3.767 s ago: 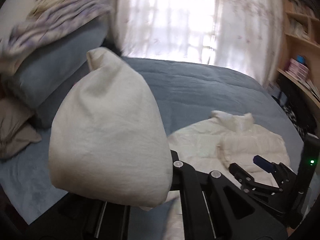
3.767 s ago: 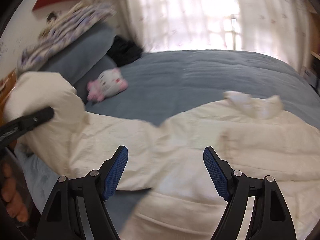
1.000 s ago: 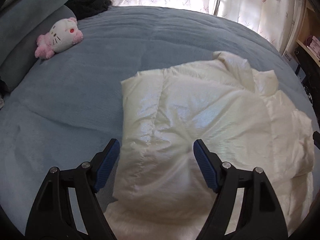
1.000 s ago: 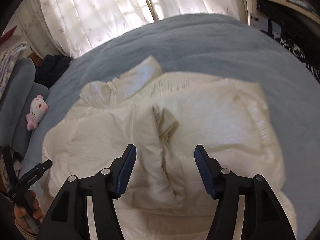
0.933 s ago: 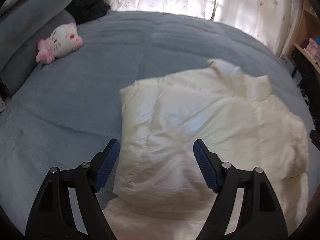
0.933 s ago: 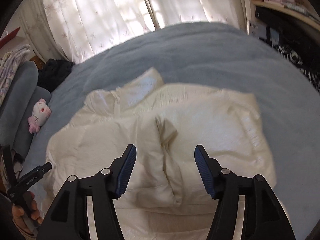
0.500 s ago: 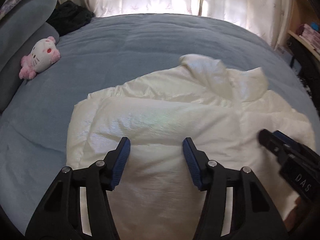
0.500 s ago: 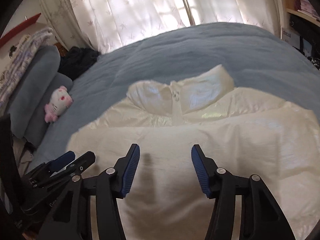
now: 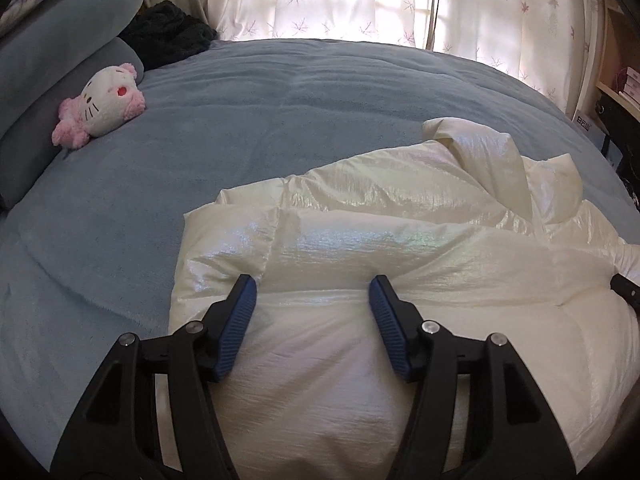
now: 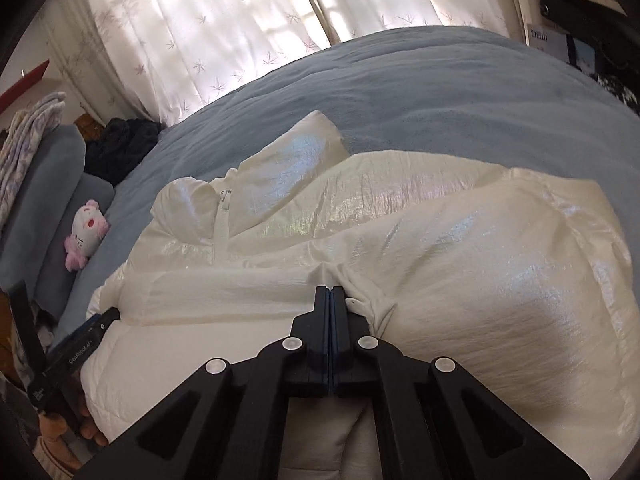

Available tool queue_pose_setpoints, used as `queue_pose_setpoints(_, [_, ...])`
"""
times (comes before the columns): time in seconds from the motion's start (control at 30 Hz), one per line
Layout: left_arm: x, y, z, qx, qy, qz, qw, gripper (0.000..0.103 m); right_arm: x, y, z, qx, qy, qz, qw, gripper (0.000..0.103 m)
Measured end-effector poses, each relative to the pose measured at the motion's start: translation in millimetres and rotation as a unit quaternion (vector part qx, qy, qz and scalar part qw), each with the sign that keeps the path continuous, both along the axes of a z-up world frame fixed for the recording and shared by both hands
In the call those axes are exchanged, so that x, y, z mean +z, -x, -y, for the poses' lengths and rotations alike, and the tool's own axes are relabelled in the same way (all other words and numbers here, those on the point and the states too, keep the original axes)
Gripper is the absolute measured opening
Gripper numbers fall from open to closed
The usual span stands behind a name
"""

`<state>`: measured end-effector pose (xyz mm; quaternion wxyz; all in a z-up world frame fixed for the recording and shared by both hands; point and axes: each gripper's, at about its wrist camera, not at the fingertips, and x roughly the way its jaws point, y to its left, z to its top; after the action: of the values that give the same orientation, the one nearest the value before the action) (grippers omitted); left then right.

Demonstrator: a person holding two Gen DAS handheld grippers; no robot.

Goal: Fold large clothes

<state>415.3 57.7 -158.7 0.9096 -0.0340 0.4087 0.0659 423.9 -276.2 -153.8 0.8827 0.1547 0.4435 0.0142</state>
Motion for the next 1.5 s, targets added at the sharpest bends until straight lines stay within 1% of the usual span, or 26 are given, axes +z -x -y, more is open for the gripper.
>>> queue_pose_setpoints(0.07, [5, 3, 0, -0.011, -0.003, -0.01, 0.9999, 0.058, 4, 6, 5, 0.0, 0.005, -0.01, 1.0, 0.0])
queue_pose_setpoints(0.13, [12, 9, -2, -0.016, -0.005, -0.018, 0.9997, 0.058, 12, 8, 2, -0.001, 0.008, -0.021, 1.0, 0.006])
queue_pose_setpoints(0.17, [17, 13, -4, -0.018, 0.0, -0.024, 0.9996, 0.058, 16, 12, 0, -0.001, 0.008, -0.023, 1.0, 0.009])
queue_pose_setpoints(0.2, [23, 18, -6, -0.02, 0.006, -0.027, 0.9994, 0.058, 22, 15, -2, -0.001, 0.008, -0.024, 1.0, 0.016])
queue_pose_setpoints(0.23, [30, 24, -9, -0.019, 0.014, -0.028, 0.9993, 0.058, 28, 19, -5, 0.0, 0.006, -0.022, 1.0, 0.027])
queue_pose_setpoints(0.27, [36, 30, -12, -0.018, 0.021, -0.029, 0.9992, 0.058, 34, 22, -9, 0.001, 0.006, -0.019, 1.0, 0.032])
queue_pose_setpoints(0.33, [51, 45, -18, -0.018, 0.041, -0.026, 0.9986, 0.058, 49, 35, -15, -0.002, 0.017, -0.014, 1.0, 0.049])
queue_pose_setpoints(0.37, [61, 54, -23, -0.019, 0.051, -0.021, 0.9983, 0.058, 57, 43, -19, -0.001, 0.02, -0.008, 1.0, 0.052])
queue_pose_setpoints(0.4, [69, 62, -25, -0.021, 0.056, -0.017, 0.9981, 0.06, 67, 52, -23, 0.0, 0.022, -0.003, 1.0, 0.053])
queue_pose_setpoints(0.43, [77, 72, -27, -0.023, 0.058, -0.013, 0.998, 0.064, 73, 59, -25, 0.0, 0.023, 0.0, 1.0, 0.053])
queue_pose_setpoints(0.5, [92, 91, -31, -0.028, 0.057, -0.006, 0.9979, 0.068, 88, 77, -32, 0.003, 0.023, 0.005, 1.0, 0.054])
queue_pose_setpoints(0.57, [108, 113, -34, -0.038, 0.053, 0.005, 0.9979, 0.069, 103, 96, -37, 0.006, 0.022, 0.01, 1.0, 0.054])
queue_pose_setpoints(0.67, [128, 146, -33, -0.048, 0.043, 0.02, 0.9977, 0.069, 122, 122, -43, 0.006, 0.029, 0.021, 0.999, 0.06])
queue_pose_setpoints(0.9, [160, 215, -46, -0.054, 0.033, 0.046, 0.9969, 0.07, 165, 187, -50, 0.013, 0.038, 0.045, 0.998, 0.065])
queue_pose_setpoints(1.1, [174, 250, -47, -0.059, 0.019, 0.058, 0.9964, 0.07, 192, 238, -50, 0.014, 0.058, 0.066, 0.996, 0.072])
queue_pose_setpoints(1.2, [176, 263, -48, -0.059, 0.019, 0.055, 0.9965, 0.07, 199, 256, -48, 0.017, 0.066, 0.069, 0.995, 0.073])
queue_pose_setpoints(1.33, [175, 270, -49, -0.058, 0.018, 0.047, 0.997, 0.07, 208, 282, -44, 0.018, 0.082, 0.078, 0.993, 0.073])
queue_pose_setpoints(1.5, [173, 279, -56, -0.058, 0.011, 0.041, 0.9974, 0.07, 217, 304, -28, 0.014, 0.082, 0.084, 0.993, 0.073])
